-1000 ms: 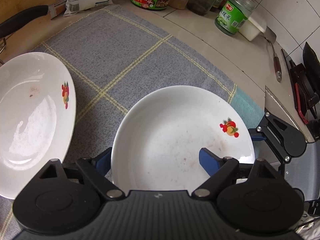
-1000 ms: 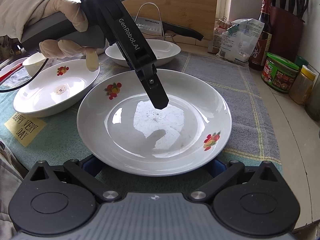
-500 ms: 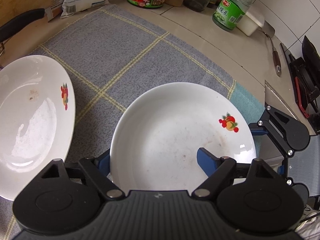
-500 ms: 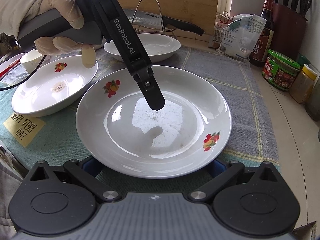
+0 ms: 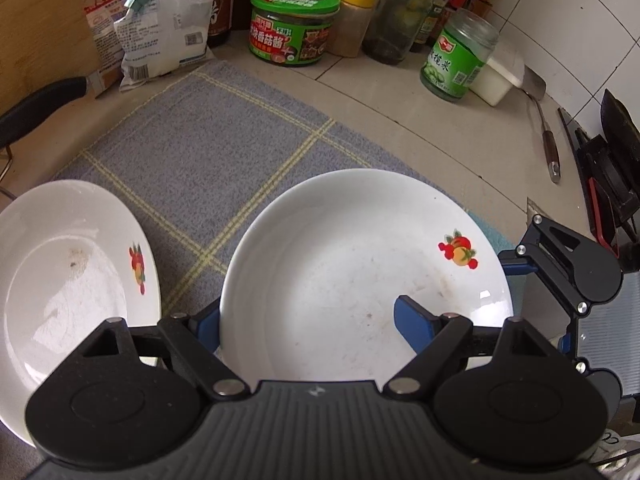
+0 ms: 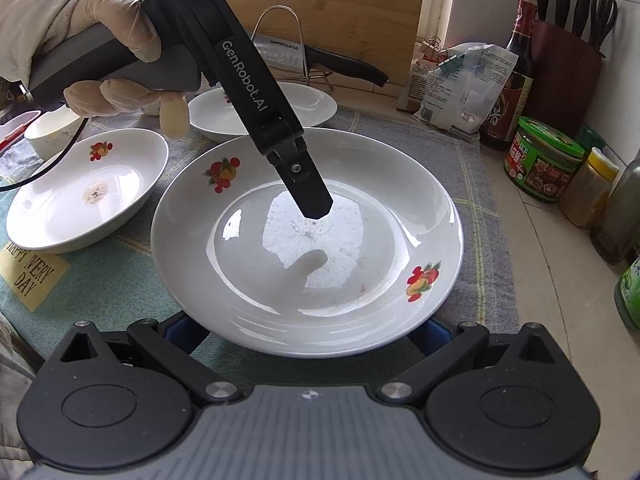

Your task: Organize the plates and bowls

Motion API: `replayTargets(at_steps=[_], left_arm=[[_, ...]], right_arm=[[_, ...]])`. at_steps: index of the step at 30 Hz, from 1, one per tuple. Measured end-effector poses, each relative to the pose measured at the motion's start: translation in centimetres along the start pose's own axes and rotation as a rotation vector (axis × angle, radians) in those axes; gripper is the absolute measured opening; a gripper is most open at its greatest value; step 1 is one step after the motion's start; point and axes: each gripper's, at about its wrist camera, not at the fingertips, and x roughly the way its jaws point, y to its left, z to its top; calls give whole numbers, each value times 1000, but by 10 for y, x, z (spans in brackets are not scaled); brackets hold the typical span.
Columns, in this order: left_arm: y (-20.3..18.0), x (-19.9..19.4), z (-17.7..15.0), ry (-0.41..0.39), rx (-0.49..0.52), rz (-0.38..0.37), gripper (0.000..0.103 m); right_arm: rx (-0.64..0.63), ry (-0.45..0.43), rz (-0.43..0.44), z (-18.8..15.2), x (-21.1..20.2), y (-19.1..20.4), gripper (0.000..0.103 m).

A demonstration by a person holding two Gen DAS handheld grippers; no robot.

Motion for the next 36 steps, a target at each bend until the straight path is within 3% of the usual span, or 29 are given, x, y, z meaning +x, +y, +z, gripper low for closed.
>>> replayTargets(at_steps=[19, 36], left_arm=[[6, 41, 59, -58, 17, 2, 85], [14, 53, 60, -46, 7, 29, 85]], right_arm=[[64, 40, -30, 19, 39, -63, 103], [69, 59, -41, 24, 45, -67, 103]])
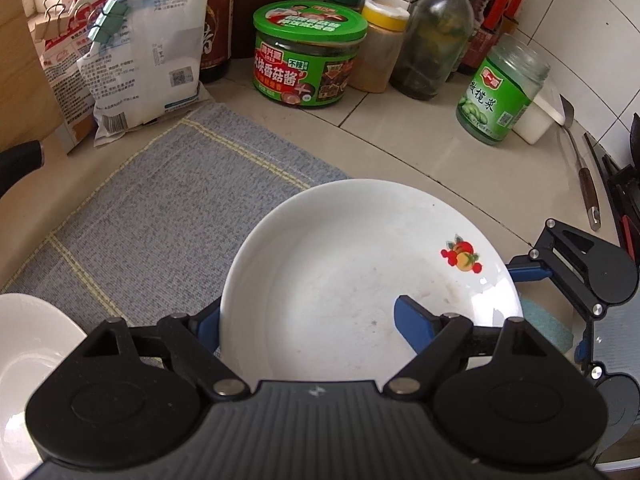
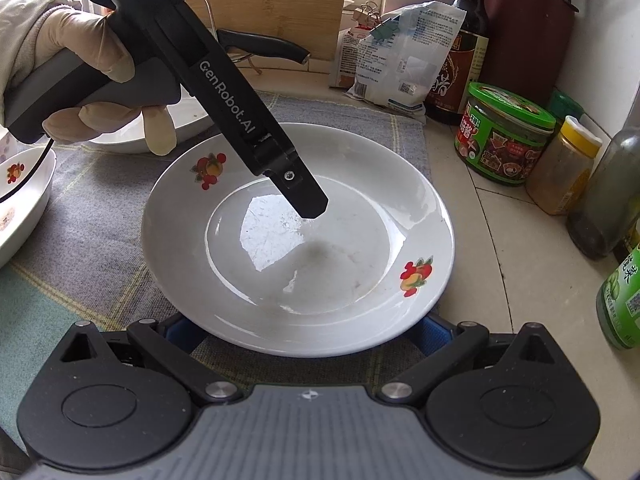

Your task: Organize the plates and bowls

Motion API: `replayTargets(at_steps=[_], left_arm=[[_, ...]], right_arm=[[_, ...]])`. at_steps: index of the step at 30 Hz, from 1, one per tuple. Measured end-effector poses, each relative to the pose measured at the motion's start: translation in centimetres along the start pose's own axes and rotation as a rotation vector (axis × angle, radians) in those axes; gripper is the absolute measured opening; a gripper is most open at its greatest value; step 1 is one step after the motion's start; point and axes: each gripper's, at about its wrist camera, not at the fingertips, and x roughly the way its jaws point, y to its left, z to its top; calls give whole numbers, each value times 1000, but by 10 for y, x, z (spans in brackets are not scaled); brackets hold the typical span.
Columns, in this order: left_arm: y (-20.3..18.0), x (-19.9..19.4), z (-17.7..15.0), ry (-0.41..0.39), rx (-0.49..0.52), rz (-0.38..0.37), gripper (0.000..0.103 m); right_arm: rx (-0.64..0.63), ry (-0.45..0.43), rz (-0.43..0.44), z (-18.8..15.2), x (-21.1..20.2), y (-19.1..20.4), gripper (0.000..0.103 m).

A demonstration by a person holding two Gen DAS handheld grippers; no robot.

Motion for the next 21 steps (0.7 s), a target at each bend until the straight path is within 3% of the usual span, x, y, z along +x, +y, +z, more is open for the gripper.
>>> replayTargets(at_steps=[7, 15, 17, 21], left_arm=[[-4, -5, -2, -27, 16, 32, 87], [-34, -76, -23, -211, 71, 120, 93], [-44, -100, -35, -270, 73, 160, 100], [-57, -136, -67, -350, 17, 228, 102]], right_arm=[[10, 10, -14, 0, -8, 4, 103], [105, 22, -84, -18, -45, 19, 103], [120, 7, -84, -25, -56, 26, 103], [108, -40, -71, -32, -73, 41, 103]])
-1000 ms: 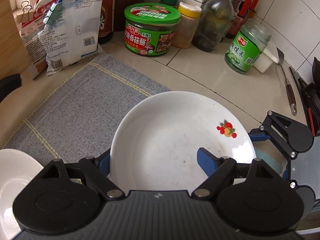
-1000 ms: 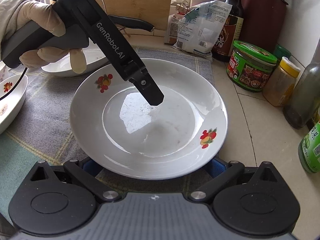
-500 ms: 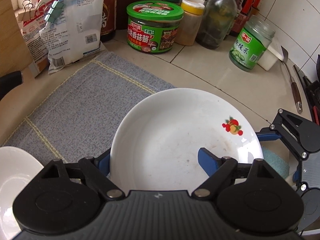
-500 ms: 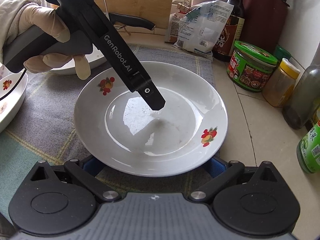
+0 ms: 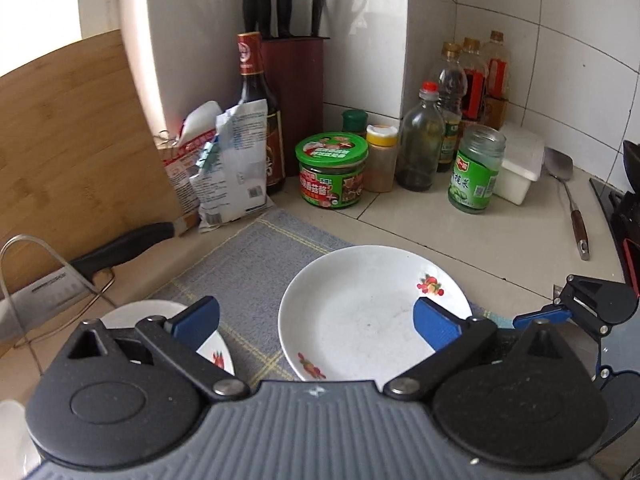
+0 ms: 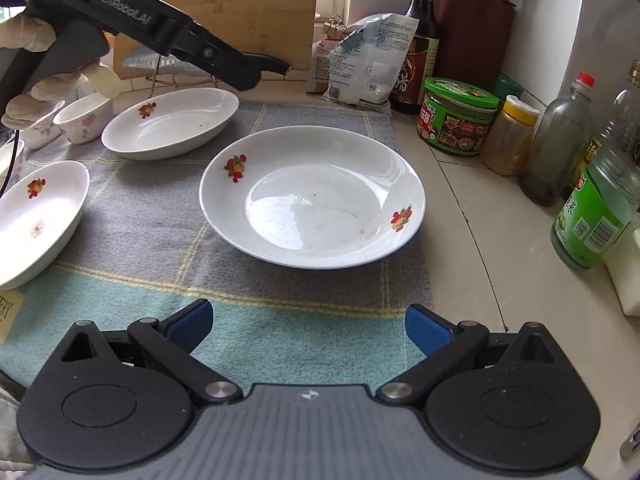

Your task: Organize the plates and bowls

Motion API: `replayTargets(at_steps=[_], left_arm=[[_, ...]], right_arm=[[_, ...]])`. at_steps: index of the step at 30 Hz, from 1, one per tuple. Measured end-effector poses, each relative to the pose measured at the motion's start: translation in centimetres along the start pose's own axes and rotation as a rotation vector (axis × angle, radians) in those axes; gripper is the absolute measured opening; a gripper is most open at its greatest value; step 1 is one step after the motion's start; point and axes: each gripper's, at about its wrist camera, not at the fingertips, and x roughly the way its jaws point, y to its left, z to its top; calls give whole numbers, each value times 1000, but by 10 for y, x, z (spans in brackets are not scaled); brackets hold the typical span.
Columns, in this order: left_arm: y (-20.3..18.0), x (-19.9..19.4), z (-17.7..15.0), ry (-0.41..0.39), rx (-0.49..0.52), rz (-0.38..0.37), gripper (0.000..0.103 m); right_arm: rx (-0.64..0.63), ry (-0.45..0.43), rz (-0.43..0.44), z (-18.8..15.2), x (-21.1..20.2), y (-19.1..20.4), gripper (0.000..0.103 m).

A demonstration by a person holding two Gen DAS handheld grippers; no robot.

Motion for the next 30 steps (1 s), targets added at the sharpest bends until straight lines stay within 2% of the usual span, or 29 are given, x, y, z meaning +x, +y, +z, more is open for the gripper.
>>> replayTargets(at_steps=[4, 9, 20, 25, 30], left_arm=[[1, -32, -34, -21, -152, 70, 102], [5, -61, -80, -16, -320, 184, 102], [4, -127, -154, 37, -492, 443, 102], [15, -146, -175, 55, -543, 500, 102], [34, -149, -191, 89, -559, 479, 102]], right_arm=[[-63, -35, 47, 0, -7, 16, 103], [-154, -51, 151, 2, -9, 40, 103], [-367, -9, 392, 2, 20, 109, 103], [-424, -3, 457, 6, 31, 140, 103], [-458, 0, 469, 11, 40, 169, 103]])
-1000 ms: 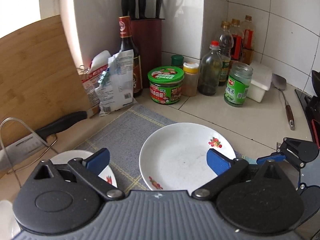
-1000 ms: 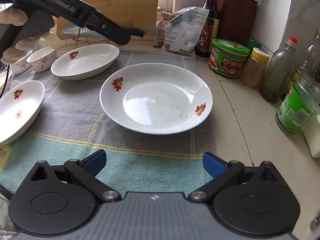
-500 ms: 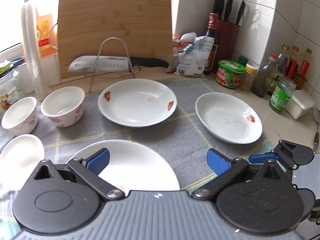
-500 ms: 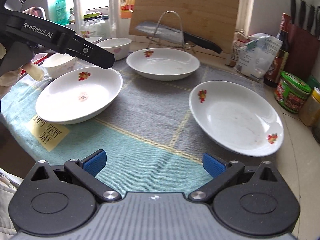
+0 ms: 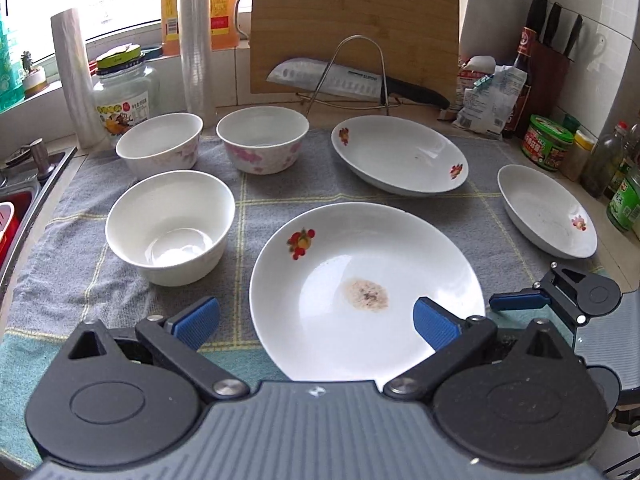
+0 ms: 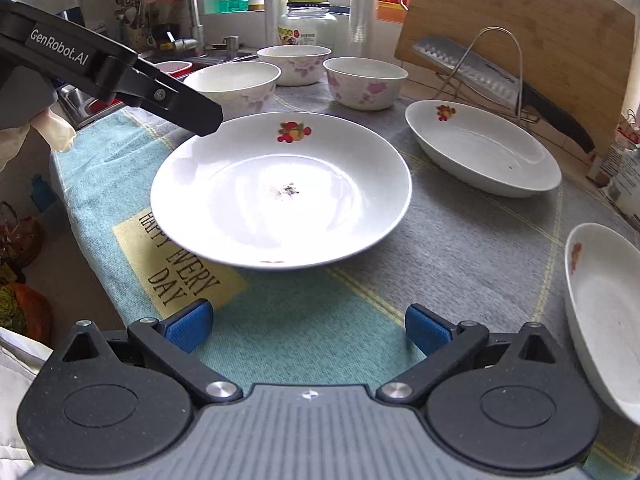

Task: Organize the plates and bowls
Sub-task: 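Move the left gripper to the brown-stained white plate and grasp its rim, then lift the stained plate with the left gripper and carry it over the other plate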

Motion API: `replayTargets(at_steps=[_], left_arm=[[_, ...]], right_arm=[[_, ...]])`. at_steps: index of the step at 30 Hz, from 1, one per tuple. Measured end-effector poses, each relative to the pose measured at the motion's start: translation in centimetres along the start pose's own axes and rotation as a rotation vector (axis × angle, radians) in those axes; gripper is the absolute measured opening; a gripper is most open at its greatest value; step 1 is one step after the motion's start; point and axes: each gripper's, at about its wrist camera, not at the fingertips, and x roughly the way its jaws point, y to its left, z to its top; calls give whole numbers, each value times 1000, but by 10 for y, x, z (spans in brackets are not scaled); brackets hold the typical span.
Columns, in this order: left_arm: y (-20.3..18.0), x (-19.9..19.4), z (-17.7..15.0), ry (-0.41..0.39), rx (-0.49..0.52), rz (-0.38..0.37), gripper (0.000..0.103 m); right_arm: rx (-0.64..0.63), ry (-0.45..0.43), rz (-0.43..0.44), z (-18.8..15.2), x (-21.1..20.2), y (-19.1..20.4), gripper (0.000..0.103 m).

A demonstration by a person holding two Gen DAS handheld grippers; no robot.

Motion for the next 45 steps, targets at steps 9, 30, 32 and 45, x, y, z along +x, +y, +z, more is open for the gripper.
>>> replayTargets(at_steps=[9, 30, 32, 45], left_arm=[[28, 42, 4, 126, 72, -146, 102], [29, 78, 26, 248, 163, -332, 102], [27, 78, 27, 257, 148, -349, 102], [20, 83, 30, 268, 136, -336, 102]], right_arm=[[7, 15, -6, 16, 18, 13, 103], [75, -42, -79, 9, 17, 21, 103], [77, -47, -82, 7, 16, 22, 103], [-7, -19, 2, 14, 20, 11, 103]])
